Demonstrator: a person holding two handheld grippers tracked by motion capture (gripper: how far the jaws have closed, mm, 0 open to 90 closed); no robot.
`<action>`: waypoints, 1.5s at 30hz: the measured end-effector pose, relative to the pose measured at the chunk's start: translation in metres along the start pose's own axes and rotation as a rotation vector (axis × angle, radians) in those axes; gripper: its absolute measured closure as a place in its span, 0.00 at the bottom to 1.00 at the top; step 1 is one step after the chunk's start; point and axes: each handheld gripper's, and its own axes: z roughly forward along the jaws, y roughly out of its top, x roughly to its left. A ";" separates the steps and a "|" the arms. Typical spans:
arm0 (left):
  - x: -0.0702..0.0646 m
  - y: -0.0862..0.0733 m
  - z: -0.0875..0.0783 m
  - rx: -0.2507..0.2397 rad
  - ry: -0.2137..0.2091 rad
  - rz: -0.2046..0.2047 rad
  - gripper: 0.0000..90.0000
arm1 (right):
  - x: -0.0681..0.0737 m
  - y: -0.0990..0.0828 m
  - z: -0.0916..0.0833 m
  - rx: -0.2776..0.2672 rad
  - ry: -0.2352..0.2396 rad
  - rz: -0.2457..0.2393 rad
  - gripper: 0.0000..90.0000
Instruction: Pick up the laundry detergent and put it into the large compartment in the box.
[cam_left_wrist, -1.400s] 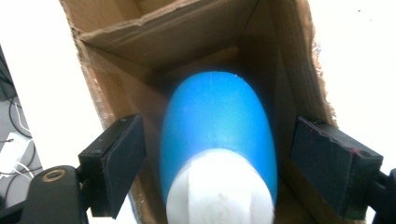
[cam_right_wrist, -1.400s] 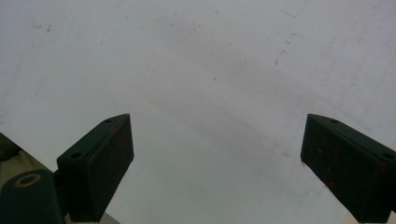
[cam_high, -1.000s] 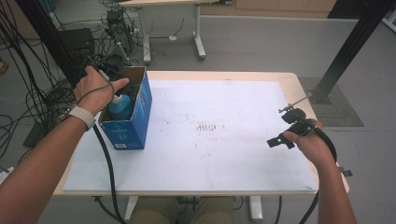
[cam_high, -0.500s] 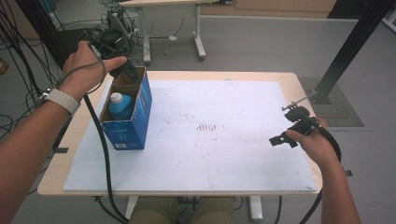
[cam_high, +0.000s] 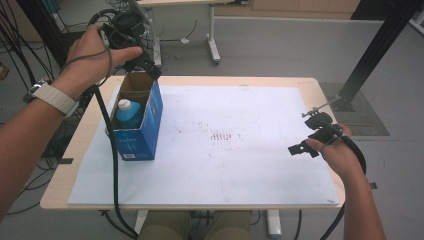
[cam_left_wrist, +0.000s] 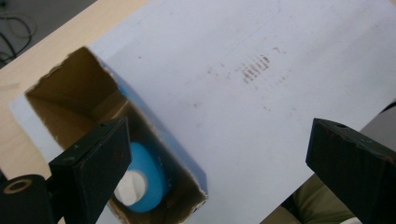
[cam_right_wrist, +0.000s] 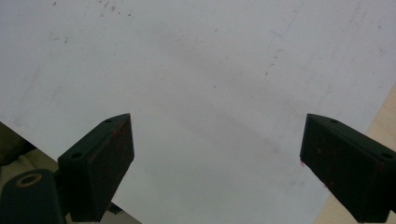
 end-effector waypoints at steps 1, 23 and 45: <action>0.000 0.002 0.000 0.003 -0.005 0.011 0.08 | 0.001 0.000 0.000 0.002 0.000 0.002 0.11; -0.028 0.029 0.045 0.067 -0.117 0.363 0.09 | -0.001 -0.007 0.003 0.004 0.008 0.034 0.11; -0.055 0.026 0.088 0.116 -0.179 0.557 0.09 | 0.005 -0.012 0.001 -0.005 0.000 0.041 0.10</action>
